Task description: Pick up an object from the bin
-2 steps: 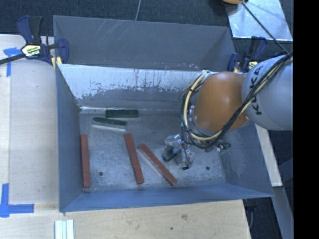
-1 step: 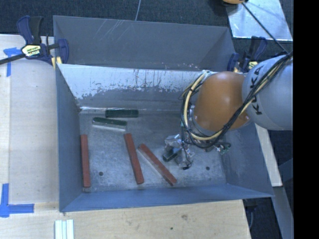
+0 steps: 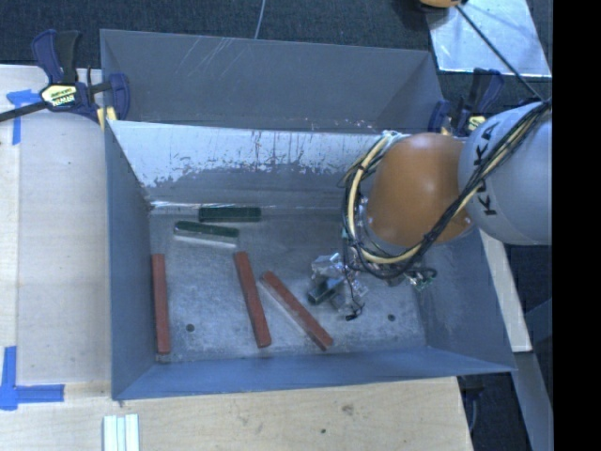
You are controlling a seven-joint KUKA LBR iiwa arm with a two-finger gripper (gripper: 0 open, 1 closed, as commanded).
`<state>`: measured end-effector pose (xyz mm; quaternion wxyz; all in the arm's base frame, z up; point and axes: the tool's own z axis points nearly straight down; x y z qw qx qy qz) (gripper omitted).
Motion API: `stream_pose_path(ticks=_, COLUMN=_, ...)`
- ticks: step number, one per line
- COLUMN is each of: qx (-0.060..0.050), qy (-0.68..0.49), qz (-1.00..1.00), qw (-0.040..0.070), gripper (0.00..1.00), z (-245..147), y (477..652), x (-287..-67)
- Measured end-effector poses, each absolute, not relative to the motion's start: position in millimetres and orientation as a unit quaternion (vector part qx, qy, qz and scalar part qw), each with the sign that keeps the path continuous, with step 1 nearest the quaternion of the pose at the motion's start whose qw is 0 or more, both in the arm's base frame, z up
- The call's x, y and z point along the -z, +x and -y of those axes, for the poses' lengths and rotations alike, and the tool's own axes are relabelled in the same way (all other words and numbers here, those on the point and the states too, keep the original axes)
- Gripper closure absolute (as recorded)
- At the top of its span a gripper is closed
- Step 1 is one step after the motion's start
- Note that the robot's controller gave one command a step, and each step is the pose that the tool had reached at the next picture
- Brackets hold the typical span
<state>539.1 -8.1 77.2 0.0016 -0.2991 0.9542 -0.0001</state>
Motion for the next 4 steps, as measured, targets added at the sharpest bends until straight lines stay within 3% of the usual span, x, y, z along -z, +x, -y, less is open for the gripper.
stream_pose_path(ticks=1, qx=-0.001, qy=-0.299, qz=-0.954, qw=-0.002, gripper=1.00, z=7.9, y=537.8, x=-88.0)
stream_pose_path(ticks=2, qx=-0.001, qy=-0.298, qz=-0.954, qw=-0.001, gripper=1.00, z=7.8, y=538.0, x=-109.1)
stream_pose_path(ticks=4, qx=0.001, qy=-0.298, qz=-0.955, qw=0.003, gripper=1.00, z=8.1, y=540.3, x=-130.7)
